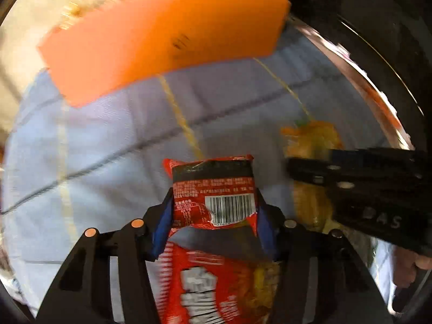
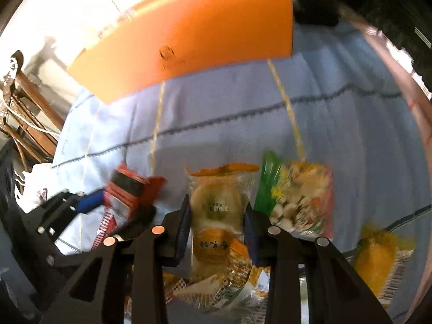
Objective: Organize snacks
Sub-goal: 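Grasp the red snack pack with the left tool while the right tool grasps a bun bag, then release the red snack pack and bun bag into the orange box, then grasp the red cookie bag with the left tool while the right tool grasps a green-topped snack bag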
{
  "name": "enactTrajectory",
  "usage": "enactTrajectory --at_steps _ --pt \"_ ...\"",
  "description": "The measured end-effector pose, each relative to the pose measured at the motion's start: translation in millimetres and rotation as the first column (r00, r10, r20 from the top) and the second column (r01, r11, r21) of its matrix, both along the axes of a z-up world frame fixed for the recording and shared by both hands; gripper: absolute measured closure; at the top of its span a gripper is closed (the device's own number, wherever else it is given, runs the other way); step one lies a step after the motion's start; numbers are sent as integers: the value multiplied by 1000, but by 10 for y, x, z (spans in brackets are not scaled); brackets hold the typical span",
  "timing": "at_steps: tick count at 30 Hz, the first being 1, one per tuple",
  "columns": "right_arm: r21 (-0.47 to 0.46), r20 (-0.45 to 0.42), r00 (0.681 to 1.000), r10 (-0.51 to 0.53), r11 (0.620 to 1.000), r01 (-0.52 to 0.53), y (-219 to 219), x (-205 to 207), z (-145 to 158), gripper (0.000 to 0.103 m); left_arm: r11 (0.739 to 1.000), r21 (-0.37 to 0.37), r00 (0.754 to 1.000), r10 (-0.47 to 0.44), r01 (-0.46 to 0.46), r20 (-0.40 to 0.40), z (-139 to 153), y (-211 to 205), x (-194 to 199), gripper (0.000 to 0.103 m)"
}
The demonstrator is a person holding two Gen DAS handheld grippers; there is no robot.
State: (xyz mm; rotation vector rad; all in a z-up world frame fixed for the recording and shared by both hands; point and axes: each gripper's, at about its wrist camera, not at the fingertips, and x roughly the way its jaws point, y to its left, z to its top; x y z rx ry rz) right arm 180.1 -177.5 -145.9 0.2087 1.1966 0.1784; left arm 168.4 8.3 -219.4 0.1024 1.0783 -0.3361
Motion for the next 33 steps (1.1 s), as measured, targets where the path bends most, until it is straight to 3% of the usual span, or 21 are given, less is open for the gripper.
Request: enactTrajectory --at_steps 3,5,10,12,16,20,21,22,23,24,25,27,30,33 --pt "50 38 999 -9 999 7 -117 12 271 69 996 -53 996 74 -71 43 383 204 43 50" --pt "53 116 993 2 999 -8 -180 89 626 69 993 -68 990 105 -99 92 669 304 107 50" --pt "10 304 952 21 1000 -25 -269 530 1476 69 987 -17 951 158 -159 267 1479 414 562 49" --pt "4 363 932 21 1000 -24 -302 757 1786 68 986 -4 940 162 -169 301 1688 417 730 49" --pt "-23 400 917 5 1000 4 -309 1220 2101 68 982 17 928 174 -191 331 1999 395 1218 49" --pt "-18 398 917 -2 1000 10 -208 1660 2164 64 983 22 930 166 -183 329 2079 412 1509 48" --pt "0 387 922 2 1000 -2 -199 1749 2147 40 978 13 922 192 -208 336 2063 450 1560 45" --pt "26 377 926 16 999 -28 -177 1864 2130 10 974 -6 915 215 -227 342 2069 524 1617 23" --pt "39 380 925 17 999 -34 -159 1912 2109 3 964 -27 901 258 -266 349 2065 582 1645 5" --pt "34 385 923 11 999 -26 -184 1953 2081 4 944 -50 874 320 -325 366 2040 623 1645 4" --pt "9 381 924 10 1000 -15 -194 1964 2051 4 937 -65 865 342 -343 368 2037 630 1647 4" --pt "-20 361 932 35 999 -30 -217 1903 2009 4 948 -59 884 313 -312 349 1958 641 1634 4" --pt "-56 285 958 31 998 -16 -360 1769 1859 4 947 90 908 266 -309 324 1798 599 1560 4" --pt "-87 220 974 57 995 -39 -569 1333 1654 4 956 155 933 194 -249 302 1651 581 1269 4"
